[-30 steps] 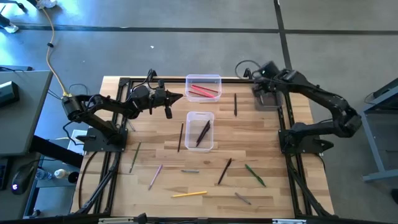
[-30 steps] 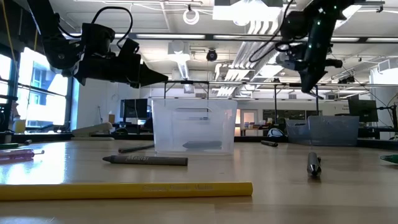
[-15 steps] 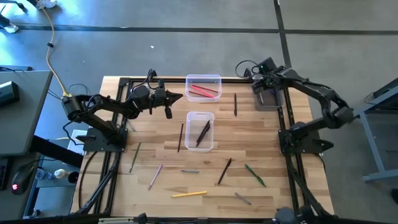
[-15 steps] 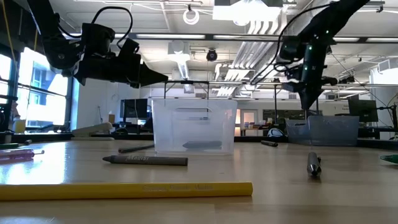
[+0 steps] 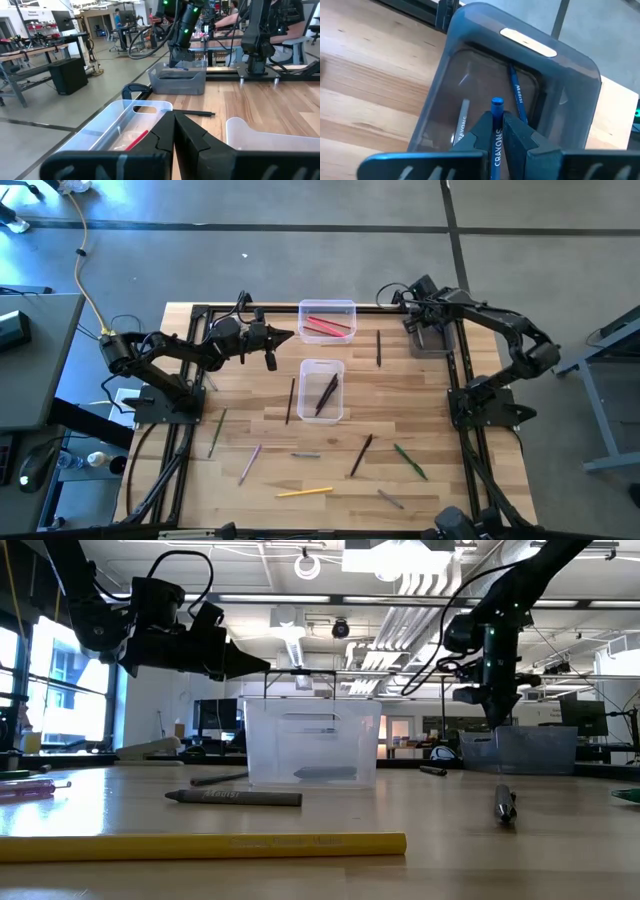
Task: Sort crayons/erasers/pens/pencils in bins
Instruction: Put the blue crayon into the transparent black bin
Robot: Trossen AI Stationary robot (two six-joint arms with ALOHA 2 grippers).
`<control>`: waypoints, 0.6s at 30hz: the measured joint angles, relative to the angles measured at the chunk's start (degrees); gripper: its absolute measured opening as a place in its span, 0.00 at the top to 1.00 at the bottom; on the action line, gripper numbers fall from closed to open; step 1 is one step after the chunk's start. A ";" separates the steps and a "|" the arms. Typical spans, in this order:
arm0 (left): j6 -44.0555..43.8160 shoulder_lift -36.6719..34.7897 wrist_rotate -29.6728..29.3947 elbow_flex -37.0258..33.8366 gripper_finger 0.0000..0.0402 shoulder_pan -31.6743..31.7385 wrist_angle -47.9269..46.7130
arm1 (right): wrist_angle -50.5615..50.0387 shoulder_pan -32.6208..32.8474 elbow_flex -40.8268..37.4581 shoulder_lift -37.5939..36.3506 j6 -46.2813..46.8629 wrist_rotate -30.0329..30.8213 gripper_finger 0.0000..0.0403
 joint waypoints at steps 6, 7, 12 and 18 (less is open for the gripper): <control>0.42 0.00 -0.01 0.00 1.00 -0.01 0.00 | -0.02 0.00 0.00 0.00 0.73 -0.17 0.97; 0.40 0.00 0.00 0.00 1.00 -0.01 -0.02 | 0.00 0.00 0.00 0.02 0.73 -0.17 0.97; 0.42 0.00 -0.02 0.00 1.00 -0.01 -0.76 | 0.42 0.02 0.02 2.58 0.73 -0.66 0.97; 0.45 0.00 -0.46 0.00 1.00 0.00 -0.68 | 2.60 0.00 0.02 8.01 0.72 -0.66 0.97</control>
